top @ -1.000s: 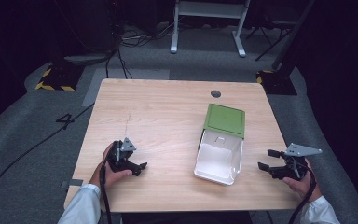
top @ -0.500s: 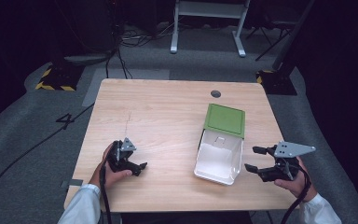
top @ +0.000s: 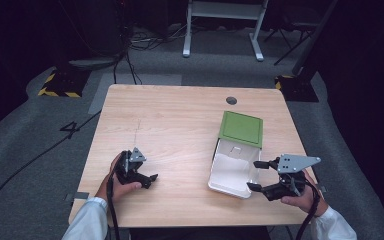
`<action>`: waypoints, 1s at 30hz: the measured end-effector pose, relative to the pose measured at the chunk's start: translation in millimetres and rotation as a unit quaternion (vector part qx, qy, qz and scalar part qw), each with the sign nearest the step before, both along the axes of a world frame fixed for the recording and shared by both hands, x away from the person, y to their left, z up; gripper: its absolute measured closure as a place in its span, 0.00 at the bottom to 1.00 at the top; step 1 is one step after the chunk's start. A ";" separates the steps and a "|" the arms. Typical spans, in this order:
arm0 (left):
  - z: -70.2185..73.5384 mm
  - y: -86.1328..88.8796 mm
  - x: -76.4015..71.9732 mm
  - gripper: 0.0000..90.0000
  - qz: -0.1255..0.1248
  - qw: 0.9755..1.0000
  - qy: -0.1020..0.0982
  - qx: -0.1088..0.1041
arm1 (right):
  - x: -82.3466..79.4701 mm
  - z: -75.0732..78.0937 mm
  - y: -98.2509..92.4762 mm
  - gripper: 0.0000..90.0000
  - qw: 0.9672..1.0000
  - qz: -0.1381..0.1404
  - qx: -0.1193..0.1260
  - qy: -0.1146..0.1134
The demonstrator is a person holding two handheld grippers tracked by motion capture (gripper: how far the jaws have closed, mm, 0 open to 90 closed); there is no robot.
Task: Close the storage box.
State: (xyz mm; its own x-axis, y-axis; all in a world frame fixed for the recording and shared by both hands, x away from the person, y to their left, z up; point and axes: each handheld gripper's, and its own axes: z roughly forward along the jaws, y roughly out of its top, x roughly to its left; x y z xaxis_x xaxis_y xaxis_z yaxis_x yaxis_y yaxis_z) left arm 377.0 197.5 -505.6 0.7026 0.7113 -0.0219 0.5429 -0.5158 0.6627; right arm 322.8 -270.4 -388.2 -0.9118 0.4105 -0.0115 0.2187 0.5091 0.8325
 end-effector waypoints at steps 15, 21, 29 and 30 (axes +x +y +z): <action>0.0 0.0 0.0 0.00 0.000 1.000 0.000 0.000 | -10.7 -21.9 45.2 0.38 0.996 0.055 -0.064 0.028; 0.0 0.0 0.0 0.00 0.000 1.000 0.000 0.000 | -12.6 -37.1 56.9 0.40 0.992 0.055 -0.099 0.045; 0.0 0.0 0.0 0.00 0.000 1.000 0.000 0.000 | -13.6 -49.7 65.7 0.49 0.989 0.053 -0.134 0.046; 0.0 0.0 0.0 0.00 0.000 1.000 0.000 0.000 | -13.4 -51.0 66.4 0.50 0.988 0.054 -0.135 0.048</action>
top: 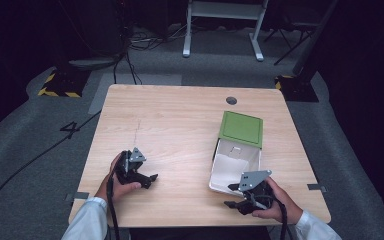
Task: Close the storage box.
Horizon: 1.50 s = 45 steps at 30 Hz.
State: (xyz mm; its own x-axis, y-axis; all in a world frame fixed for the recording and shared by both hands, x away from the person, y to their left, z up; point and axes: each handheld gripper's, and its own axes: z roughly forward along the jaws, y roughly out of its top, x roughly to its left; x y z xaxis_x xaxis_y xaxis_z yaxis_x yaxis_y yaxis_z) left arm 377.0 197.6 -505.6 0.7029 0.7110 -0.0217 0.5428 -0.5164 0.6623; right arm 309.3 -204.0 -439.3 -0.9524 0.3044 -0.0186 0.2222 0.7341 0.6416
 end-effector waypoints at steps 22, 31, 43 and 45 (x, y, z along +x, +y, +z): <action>0.0 0.1 0.2 0.00 -0.001 1.000 0.000 0.000 | 16.3 -15.9 10.6 0.75 0.997 -0.029 -0.066 -0.036; 0.0 0.1 0.2 0.00 -0.001 1.000 0.000 0.000 | 32.2 -15.0 12.7 0.75 0.996 -0.038 -0.069 -0.039; -0.1 0.0 0.3 0.00 -0.001 1.000 -0.001 -0.001 | 56.1 -14.2 8.3 0.74 0.995 -0.069 -0.060 -0.043; -0.1 0.0 0.4 0.00 -0.002 1.000 -0.001 0.000 | 60.1 -13.2 6.6 0.74 0.994 -0.079 -0.059 -0.048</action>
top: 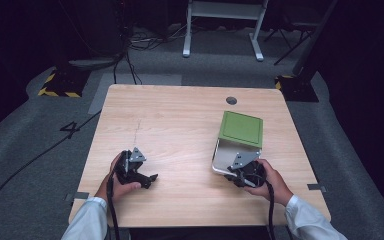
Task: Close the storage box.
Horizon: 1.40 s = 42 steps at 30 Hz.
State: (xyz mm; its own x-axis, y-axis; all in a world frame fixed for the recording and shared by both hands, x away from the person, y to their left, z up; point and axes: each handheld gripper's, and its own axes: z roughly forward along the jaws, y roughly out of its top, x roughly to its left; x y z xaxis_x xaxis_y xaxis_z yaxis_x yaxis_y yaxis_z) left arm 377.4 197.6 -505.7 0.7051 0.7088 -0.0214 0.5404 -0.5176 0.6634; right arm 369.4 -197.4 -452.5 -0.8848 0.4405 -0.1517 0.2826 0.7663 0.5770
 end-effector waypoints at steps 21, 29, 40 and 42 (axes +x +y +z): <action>0.1 0.2 0.9 0.00 -0.005 1.000 -0.001 0.001 | 31.6 0.6 -11.9 0.73 0.997 -0.071 -0.022 -0.033; 0.1 0.2 1.0 0.00 -0.005 1.000 -0.001 0.001 | 43.1 -1.3 -19.3 0.72 0.994 -0.101 -0.027 -0.043; 0.0 0.1 1.1 0.00 -0.006 1.000 -0.001 0.001 | 42.7 0.2 -24.6 0.67 0.995 -0.087 -0.016 -0.040; 0.1 0.2 1.1 0.00 -0.006 1.000 -0.001 0.002 | 42.0 1.0 -25.5 0.67 0.996 -0.084 -0.016 -0.041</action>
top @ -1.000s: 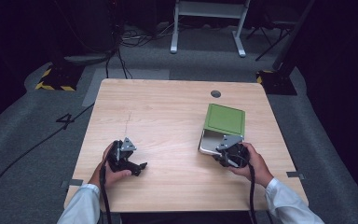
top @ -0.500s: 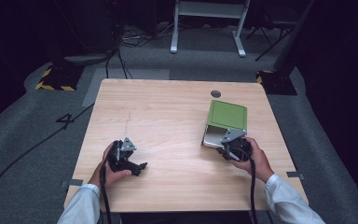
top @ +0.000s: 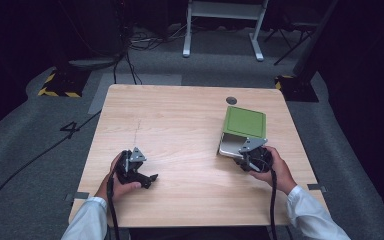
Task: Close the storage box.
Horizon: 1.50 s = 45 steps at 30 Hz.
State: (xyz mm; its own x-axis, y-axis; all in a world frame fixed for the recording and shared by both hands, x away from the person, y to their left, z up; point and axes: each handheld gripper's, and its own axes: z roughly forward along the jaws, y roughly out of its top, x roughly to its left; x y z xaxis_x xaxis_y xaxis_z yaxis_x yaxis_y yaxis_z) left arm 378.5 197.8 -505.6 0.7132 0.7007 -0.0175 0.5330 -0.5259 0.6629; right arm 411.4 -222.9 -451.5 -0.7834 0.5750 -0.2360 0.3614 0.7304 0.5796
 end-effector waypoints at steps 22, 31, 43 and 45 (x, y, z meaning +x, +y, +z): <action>0.0 0.0 0.0 0.00 0.000 1.000 0.000 0.000 | -18.7 15.6 -16.8 0.34 0.999 0.026 0.020 -0.019; 0.0 0.0 -0.1 0.00 0.000 1.000 -0.001 0.000 | -28.6 23.1 -23.1 0.24 0.998 0.035 0.035 -0.038; -0.1 -0.2 -0.3 0.00 0.001 1.000 0.000 -0.001 | -46.9 35.2 -37.4 0.23 0.996 0.039 0.058 -0.061; 0.0 -0.1 -0.3 0.00 0.001 1.000 0.001 -0.001 | -48.5 36.1 -40.5 0.23 0.996 0.038 0.057 -0.064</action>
State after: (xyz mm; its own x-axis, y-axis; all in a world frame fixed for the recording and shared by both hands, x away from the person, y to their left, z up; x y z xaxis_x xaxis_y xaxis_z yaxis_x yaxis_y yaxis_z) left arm 378.2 197.6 -505.6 0.7122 0.7017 -0.0194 0.5344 -0.5241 0.6631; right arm 362.9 -263.5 -415.4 -0.7927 0.5448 -0.2734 0.2256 0.6788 0.6988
